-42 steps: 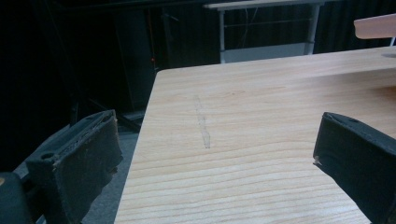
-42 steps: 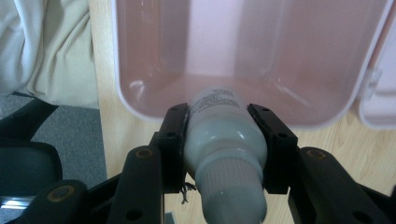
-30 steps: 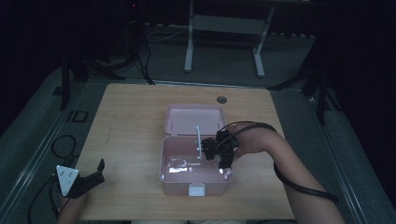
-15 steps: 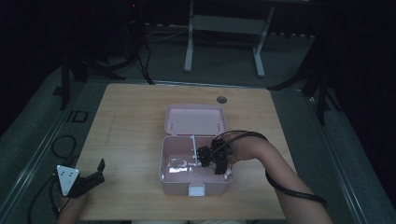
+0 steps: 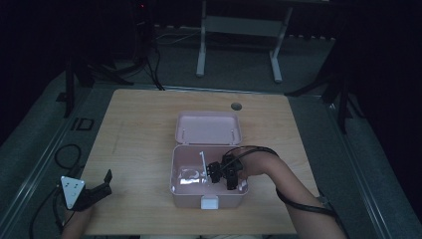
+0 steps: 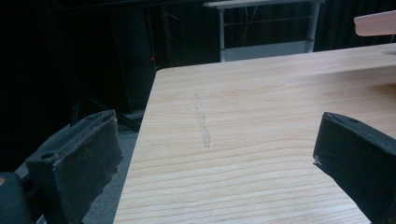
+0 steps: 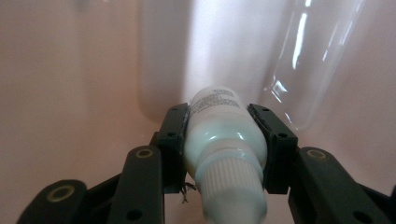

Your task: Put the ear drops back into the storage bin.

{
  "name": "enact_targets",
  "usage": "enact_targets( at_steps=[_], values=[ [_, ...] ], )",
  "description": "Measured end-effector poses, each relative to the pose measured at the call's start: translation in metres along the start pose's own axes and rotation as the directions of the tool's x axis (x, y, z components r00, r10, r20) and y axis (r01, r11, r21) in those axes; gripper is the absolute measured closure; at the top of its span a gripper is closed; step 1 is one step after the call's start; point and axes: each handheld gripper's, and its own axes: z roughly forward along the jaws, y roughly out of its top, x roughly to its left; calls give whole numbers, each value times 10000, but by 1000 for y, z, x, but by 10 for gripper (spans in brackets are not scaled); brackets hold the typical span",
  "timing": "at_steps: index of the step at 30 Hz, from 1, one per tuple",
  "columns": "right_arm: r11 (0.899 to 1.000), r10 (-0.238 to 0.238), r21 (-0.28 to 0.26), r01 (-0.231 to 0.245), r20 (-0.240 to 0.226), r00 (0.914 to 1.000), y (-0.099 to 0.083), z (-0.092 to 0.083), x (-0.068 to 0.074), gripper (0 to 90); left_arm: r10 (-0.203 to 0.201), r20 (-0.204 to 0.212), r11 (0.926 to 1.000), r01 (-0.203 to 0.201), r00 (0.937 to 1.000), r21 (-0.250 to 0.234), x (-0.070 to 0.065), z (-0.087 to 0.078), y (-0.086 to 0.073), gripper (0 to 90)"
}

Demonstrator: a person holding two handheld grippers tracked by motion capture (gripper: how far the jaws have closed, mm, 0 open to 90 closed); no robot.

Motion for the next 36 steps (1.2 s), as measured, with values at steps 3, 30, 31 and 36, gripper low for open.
enact_targets(
  at_steps=[3, 30, 31, 36],
  values=[
    [9999, 140, 54, -141, 66, 9999, 1, 3, -2, 598, -22, 10, 10000, 22, 10000, 3, 0, 0, 0, 10],
    [9987, 465, 245, -453, -480, 9978, 3, 30, -2, 589, 99, 44, 9999, -100, 9999, 25, -1, 0, 0, 10],
    [9987, 457, 246, -446, -488, 9978, 3, 30, -2, 584, 109, 44, 9999, -109, 9999, 23, -1, 0, 0, 10],
    [9985, 543, 106, -538, -583, 9968, 2, 28, -3, 574, 137, 43, 9999, -137, 9999, 31, -1, 0, 0, 10]
  ],
)
